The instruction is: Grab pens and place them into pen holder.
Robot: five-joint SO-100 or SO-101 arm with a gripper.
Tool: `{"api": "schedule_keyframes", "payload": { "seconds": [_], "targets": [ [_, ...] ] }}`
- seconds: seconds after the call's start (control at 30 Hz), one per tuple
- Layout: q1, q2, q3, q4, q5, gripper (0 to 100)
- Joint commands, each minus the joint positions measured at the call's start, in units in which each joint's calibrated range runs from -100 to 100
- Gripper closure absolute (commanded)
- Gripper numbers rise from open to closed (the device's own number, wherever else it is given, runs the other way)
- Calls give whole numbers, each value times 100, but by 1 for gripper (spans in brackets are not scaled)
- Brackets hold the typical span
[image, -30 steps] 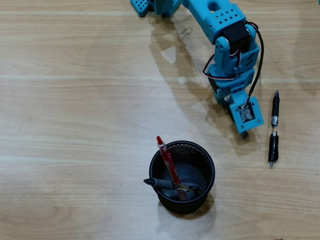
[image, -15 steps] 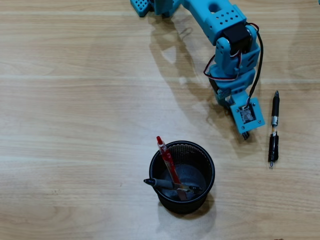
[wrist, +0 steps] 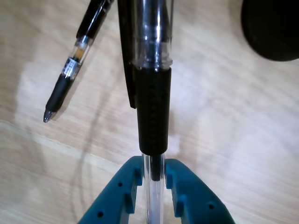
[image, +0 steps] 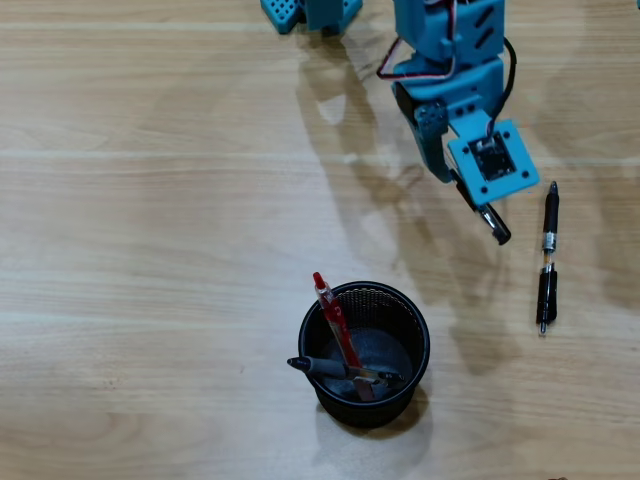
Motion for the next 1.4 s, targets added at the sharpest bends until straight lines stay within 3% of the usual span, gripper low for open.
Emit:
{"api": "schedule_keyframes", "payload": {
  "seconds": [0.0, 0.17, 0.57, 0.9, 1.37],
  "targets": [
    [242, -625, -383, 25, 61, 98],
    [416, -846, -319, -904, 207, 98],
    [791, -846, 585, -5460, 830, 98],
    [1294, -727, 1970, -8540, 825, 98],
    [1513, 334, 2622, -10481, 197, 97]
  ]
}}
